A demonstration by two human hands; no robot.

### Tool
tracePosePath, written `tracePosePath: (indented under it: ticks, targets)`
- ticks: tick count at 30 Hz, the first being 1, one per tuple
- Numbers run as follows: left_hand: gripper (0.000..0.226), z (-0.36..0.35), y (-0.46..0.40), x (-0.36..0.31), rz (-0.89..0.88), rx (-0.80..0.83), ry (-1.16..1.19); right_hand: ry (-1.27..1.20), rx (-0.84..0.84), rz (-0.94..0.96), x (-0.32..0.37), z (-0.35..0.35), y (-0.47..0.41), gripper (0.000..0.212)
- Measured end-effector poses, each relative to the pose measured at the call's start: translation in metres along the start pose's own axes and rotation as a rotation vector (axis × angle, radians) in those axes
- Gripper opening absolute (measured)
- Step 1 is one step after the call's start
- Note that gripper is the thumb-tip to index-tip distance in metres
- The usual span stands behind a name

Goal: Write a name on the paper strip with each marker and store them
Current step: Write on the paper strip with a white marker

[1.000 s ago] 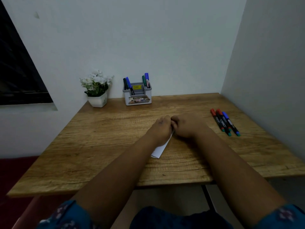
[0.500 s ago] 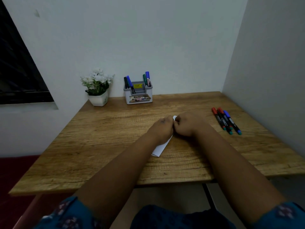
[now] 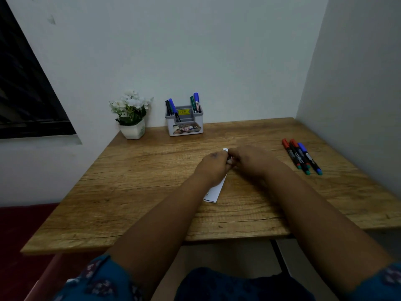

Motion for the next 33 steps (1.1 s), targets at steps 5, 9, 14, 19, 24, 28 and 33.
tracePosePath:
  ticks: [5,9,14,19,24,28,33]
  targets:
    - [0.029,0.001,0.0,0.002,0.022,0.024,-0.073,0.184,-0.091,0.033,0.005,0.005,0.002,0.031]
    - [0.031,0.003,0.004,0.0,0.044,0.012,-0.105,0.088,0.054,-0.072,-0.01,0.007,0.001,0.04]
    - [0.025,0.01,0.011,0.005,0.081,0.107,0.173,-0.315,0.101,-0.114,-0.016,0.009,0.009,0.055]
    - [0.027,0.022,0.036,0.029,0.045,0.496,0.555,-0.857,0.014,0.021,-0.006,0.034,0.021,0.026]
    - [0.067,0.031,0.046,0.036,0.083,0.607,0.522,-1.635,0.487,0.275,0.033,0.006,0.028,0.045]
    - [0.07,0.038,0.045,0.035,0.052,0.532,0.437,-1.32,0.466,0.337,0.054,-0.002,0.026,0.026]
    - [0.069,0.04,0.045,0.039,0.074,0.487,0.382,-1.358,0.311,0.28,0.06,-0.017,0.021,0.027]
Point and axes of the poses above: each hand's wrist, its own y-axis away from the middle knuckle, its own z-axis out of the back of the hand, x = y × z, the point moved 7 cm from there along -y, towards the middle knuckle, and after that the axes turned 8 degrees about x, right-handed, at the moved point
